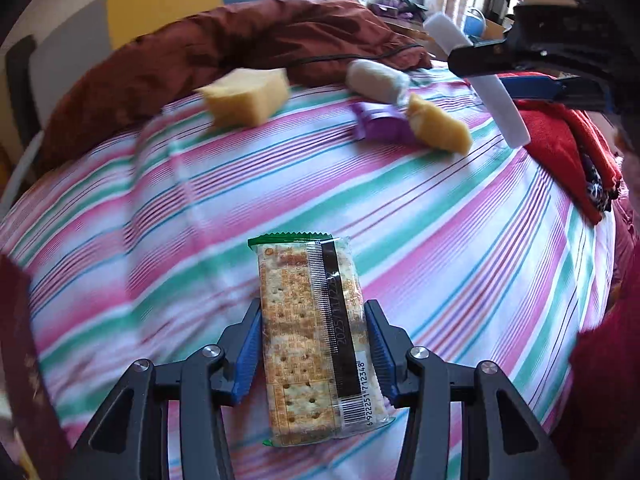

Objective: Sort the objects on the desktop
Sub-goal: 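Carry the white block into the gold tray with the right gripper while the left carries the cracker packet there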

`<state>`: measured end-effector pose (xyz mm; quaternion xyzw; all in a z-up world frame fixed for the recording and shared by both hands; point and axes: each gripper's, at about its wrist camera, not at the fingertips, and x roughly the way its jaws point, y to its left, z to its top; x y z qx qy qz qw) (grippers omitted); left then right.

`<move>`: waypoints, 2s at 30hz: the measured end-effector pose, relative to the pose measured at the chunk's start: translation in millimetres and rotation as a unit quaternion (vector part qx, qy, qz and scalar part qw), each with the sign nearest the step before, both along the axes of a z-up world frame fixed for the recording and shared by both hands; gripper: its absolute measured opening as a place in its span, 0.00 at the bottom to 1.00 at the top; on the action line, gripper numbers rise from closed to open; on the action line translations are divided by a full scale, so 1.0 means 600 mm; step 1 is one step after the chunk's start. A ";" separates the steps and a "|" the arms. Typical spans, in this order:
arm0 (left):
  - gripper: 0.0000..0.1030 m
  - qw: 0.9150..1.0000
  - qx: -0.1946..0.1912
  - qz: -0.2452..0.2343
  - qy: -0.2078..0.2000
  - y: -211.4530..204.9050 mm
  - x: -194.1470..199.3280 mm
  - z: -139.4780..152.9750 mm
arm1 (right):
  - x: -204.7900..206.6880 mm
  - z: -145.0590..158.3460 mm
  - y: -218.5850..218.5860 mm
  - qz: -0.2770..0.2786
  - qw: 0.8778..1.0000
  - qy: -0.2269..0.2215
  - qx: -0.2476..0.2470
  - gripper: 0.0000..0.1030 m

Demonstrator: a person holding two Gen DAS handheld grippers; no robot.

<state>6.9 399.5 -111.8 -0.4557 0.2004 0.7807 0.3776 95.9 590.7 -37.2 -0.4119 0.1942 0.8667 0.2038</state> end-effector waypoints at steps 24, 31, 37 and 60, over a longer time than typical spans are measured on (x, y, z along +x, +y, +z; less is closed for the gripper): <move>0.47 0.990 0.096 0.088 0.061 -0.231 0.008 0.128 | -0.040 -0.048 -0.057 0.040 0.990 -0.102 0.084 0.62; 0.47 0.980 0.111 0.139 0.091 -0.319 -0.003 0.174 | -0.044 -0.025 -0.094 0.057 0.992 -0.093 0.065 0.62; 0.47 0.970 0.117 0.184 0.110 -0.388 -0.020 0.195 | -0.059 0.015 -0.190 0.104 0.992 -0.060 0.043 0.62; 0.47 0.932 0.126 0.329 0.081 -0.610 -0.092 0.150 | -0.170 0.022 -0.546 0.281 0.951 0.019 -0.128 0.62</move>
